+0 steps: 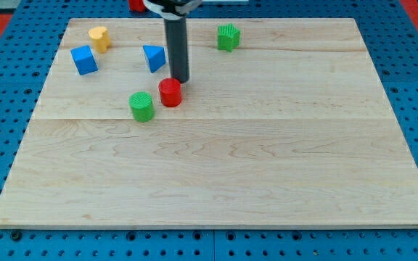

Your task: Push the red circle to the center left of the board

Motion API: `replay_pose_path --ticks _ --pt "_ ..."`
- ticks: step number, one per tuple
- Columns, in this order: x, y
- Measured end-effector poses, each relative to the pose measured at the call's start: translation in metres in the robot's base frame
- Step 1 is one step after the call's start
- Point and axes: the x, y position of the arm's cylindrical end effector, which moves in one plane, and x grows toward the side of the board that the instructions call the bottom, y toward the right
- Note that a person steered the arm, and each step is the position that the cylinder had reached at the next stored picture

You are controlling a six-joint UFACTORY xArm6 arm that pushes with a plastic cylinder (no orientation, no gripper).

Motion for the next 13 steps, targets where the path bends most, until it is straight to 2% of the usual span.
replay_pose_path --ticks 2,4,5,6,7,8,10,13 --pt "0.056 0.090" --pt "0.053 -0.041" --pt "0.053 -0.074" --pt "0.054 -0.010" --pt "0.016 -0.033" --pt "-0.002 -0.038" --pt "0.024 -0.104" --pt "0.024 -0.127"
